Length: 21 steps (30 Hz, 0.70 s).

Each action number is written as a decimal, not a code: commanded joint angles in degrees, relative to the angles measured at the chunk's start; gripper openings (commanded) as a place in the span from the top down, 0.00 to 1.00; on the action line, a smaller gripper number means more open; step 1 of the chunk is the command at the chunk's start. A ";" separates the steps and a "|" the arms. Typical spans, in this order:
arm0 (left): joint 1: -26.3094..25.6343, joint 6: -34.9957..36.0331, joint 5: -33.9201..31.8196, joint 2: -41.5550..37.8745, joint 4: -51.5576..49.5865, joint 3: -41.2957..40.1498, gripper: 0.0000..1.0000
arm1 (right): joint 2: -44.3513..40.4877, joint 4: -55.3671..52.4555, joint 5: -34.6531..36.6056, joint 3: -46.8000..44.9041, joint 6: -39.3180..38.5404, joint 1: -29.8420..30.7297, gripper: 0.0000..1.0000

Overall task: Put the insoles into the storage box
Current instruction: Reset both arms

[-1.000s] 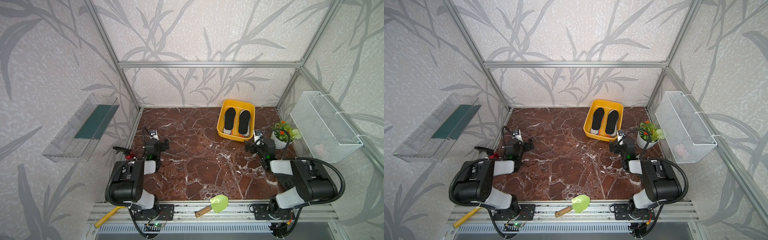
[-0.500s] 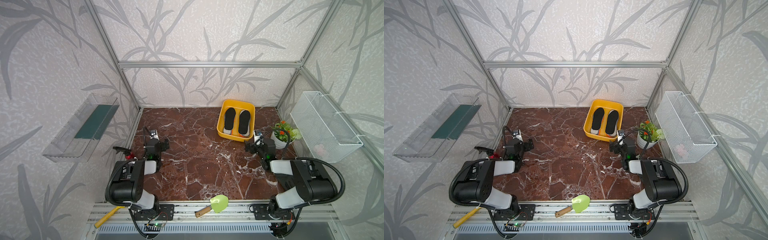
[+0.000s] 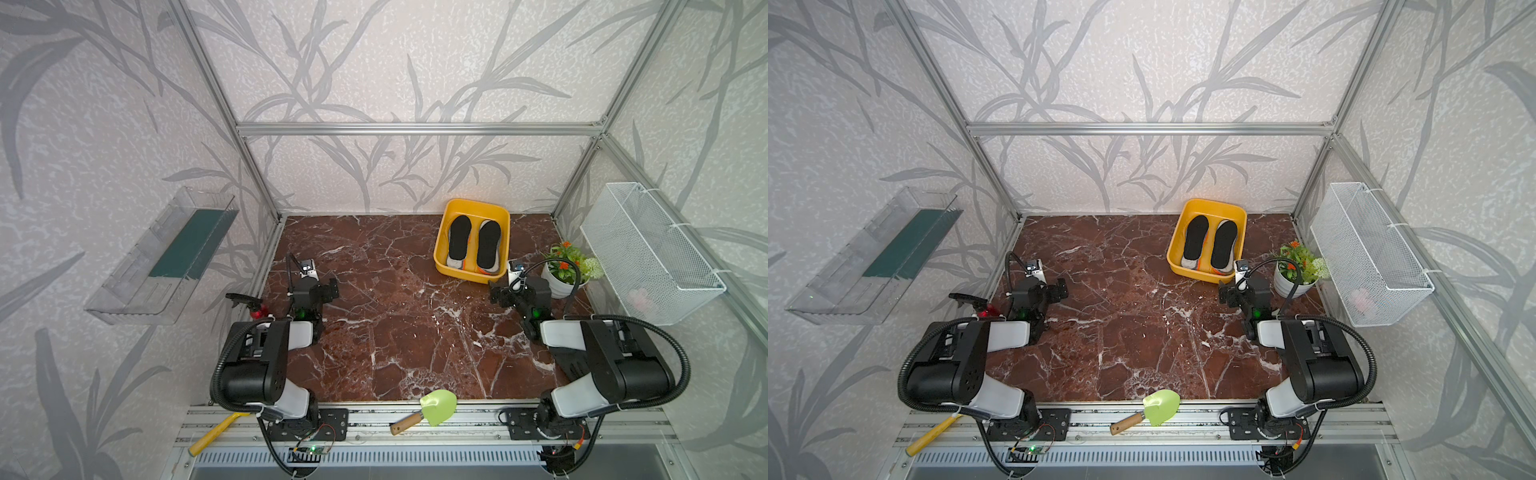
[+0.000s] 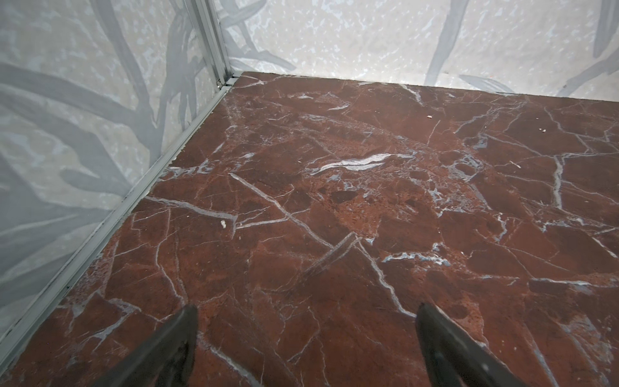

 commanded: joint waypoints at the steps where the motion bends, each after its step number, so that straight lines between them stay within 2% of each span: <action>1: -0.20 -0.27 -2.00 -0.06 0.67 0.24 0.01 | -0.25 -0.34 -0.18 1.19 -0.33 -0.07 0.01; 21: 0.37 -0.60 -0.79 -0.01 0.51 0.31 0.01 | -0.25 -0.36 -0.14 1.19 -0.32 -0.08 0.01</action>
